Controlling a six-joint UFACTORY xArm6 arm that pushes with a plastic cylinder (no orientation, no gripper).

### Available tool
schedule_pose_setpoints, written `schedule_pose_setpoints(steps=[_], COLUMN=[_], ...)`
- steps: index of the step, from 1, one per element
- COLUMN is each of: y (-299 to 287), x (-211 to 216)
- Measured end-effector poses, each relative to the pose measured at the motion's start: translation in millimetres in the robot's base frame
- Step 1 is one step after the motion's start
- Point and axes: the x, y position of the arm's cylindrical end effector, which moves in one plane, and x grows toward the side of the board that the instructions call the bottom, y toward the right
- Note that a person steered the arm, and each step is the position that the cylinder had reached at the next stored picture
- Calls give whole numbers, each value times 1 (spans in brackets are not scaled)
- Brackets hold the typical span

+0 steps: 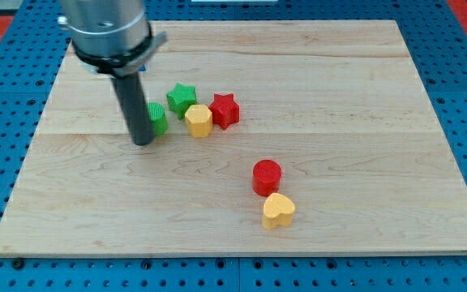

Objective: Point your arm toward yellow heart

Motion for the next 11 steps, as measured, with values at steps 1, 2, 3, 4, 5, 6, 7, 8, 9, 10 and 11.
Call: schedule_pose_setpoints(steps=[1, 2, 3, 4, 5, 6, 7, 8, 9, 10, 11], y=[-10, 20, 16, 37, 74, 77, 74, 38, 63, 60, 65], x=[-16, -25, -27, 18, 65, 86, 93, 126, 126, 126, 144])
